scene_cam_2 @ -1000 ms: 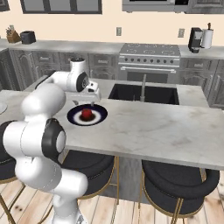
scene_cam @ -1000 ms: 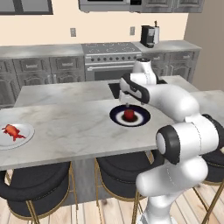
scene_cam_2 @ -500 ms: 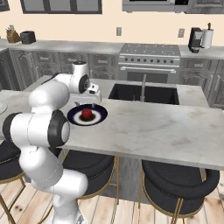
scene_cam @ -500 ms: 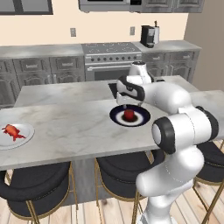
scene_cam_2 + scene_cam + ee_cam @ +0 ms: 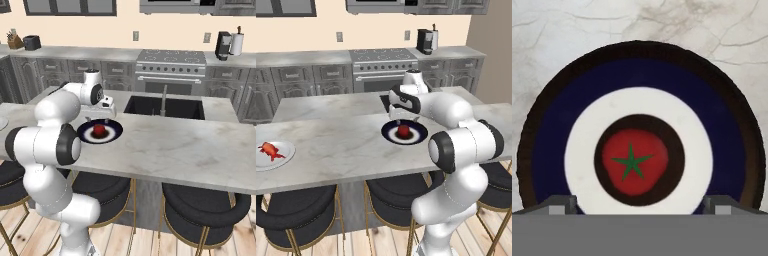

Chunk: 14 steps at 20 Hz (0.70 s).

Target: Transport the fish and tomato to the fridge. Place the fish on the rack containing meat and place the tomato on the rack containing the vegetable, ensuring meats and vegetables are on different racks.

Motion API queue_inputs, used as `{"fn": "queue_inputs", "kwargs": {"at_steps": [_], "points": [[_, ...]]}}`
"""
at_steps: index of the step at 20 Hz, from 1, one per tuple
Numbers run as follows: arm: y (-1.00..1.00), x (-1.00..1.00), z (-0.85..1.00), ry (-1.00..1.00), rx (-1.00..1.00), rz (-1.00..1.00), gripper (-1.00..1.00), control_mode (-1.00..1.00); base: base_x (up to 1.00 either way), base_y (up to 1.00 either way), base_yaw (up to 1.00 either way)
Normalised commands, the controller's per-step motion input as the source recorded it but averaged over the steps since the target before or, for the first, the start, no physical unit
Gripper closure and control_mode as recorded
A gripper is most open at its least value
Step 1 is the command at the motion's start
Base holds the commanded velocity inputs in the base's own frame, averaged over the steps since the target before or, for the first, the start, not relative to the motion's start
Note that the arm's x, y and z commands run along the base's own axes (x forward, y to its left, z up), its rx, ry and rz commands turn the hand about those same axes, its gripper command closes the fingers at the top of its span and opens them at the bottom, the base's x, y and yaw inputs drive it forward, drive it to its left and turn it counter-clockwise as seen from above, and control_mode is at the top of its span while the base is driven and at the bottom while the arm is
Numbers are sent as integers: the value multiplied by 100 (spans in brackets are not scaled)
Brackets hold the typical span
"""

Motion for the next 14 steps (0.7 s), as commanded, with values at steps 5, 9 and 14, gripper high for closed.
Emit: {"fn": "queue_inputs", "kwargs": {"at_steps": [5, 9, 14], "points": [[0, -2, -9, 4, 0, 0, -100, -100, 0, 0, 0], [1, 0, -27, 1, 0, 0, -100, -100, 0, 0, 0], [0, 0, -18, 0, 0, 0, -100, -100, 0, 0, 0]]}}
